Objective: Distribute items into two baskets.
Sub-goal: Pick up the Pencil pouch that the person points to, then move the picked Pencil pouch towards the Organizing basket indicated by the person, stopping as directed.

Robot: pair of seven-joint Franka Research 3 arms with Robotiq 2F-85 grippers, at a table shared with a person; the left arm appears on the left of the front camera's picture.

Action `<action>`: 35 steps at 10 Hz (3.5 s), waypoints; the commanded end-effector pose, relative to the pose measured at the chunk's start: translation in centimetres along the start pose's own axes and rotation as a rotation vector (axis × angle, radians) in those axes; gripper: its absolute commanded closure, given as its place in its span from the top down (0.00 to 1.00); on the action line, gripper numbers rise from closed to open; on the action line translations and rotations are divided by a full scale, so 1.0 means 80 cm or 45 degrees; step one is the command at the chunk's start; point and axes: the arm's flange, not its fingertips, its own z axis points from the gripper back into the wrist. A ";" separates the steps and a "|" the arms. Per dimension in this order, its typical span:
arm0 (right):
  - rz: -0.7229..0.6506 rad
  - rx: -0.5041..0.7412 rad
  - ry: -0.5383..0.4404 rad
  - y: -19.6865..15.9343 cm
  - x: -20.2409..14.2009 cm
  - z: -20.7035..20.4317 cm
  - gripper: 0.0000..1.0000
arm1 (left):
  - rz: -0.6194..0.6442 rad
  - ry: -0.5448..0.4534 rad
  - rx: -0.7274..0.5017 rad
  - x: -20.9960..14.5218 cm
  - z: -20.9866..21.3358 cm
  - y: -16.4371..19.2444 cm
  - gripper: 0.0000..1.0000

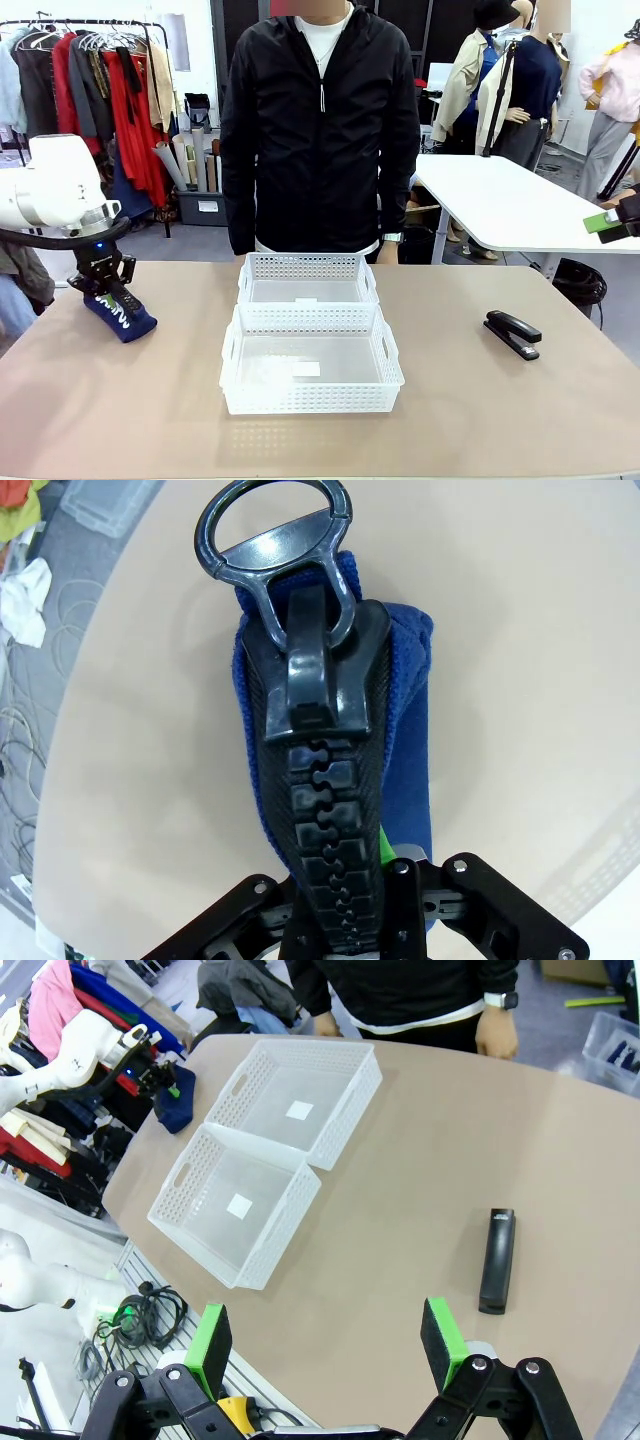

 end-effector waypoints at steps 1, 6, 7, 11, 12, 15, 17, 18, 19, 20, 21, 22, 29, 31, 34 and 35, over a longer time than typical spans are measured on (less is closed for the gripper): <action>0.021 0.004 -0.004 -0.001 0.002 0.002 1.00 | 0.000 0.000 0.000 0.000 0.000 0.000 0.00; 0.021 0.004 -0.004 -0.001 0.002 0.002 1.00 | -0.672 0.119 0.009 0.006 0.104 -0.016 0.00; 0.021 0.004 -0.004 -0.001 0.002 0.002 1.00 | -0.798 0.179 0.015 0.003 0.125 -0.018 0.00; 0.021 0.004 -0.004 -0.001 0.002 0.002 1.00 | -1.414 0.192 0.118 -0.039 0.211 -0.008 0.00; 0.021 0.004 -0.004 -0.001 0.002 0.002 1.00 | -1.542 0.175 0.133 -0.049 0.228 -0.002 0.00; 0.021 0.004 -0.004 -0.001 0.002 0.002 1.00 | -1.814 0.179 0.016 -0.070 0.268 0.008 0.00; 0.021 0.004 -0.004 -0.001 0.002 0.002 1.00 | -1.876 0.215 -0.026 -0.076 0.275 0.007 0.00; 0.021 0.004 -0.004 -0.001 0.002 0.002 1.00 | -1.892 0.229 -0.023 -0.077 0.277 0.006 0.00; 0.021 0.004 -0.004 -0.001 0.002 0.002 1.00 | -1.851 0.173 0.020 -0.075 0.280 -0.002 0.00; 0.021 0.004 -0.004 -0.001 0.002 0.002 1.00 | -1.851 0.173 0.020 -0.075 0.280 -0.002 0.00; 0.021 0.004 -0.004 -0.001 0.002 0.002 1.00 | -1.851 0.173 0.020 -0.075 0.280 -0.002 0.00; 0.021 0.004 -0.004 -0.001 0.002 0.002 1.00 | -1.851 0.173 0.020 -0.075 0.280 -0.002 0.00; 0.021 0.004 -0.004 -0.001 0.002 0.002 1.00 | -1.851 0.173 0.020 -0.075 0.280 -0.002 0.00; 0.021 0.004 -0.004 -0.001 0.002 0.002 1.00 | -1.851 0.173 0.020 -0.075 0.280 -0.002 0.00; 0.021 0.004 -0.004 -0.001 0.002 0.002 1.00 | -1.851 0.173 0.020 -0.075 0.280 -0.002 0.00; 0.021 0.004 -0.004 -0.001 0.002 0.002 1.00 | -1.851 0.173 0.020 -0.075 0.280 -0.002 0.00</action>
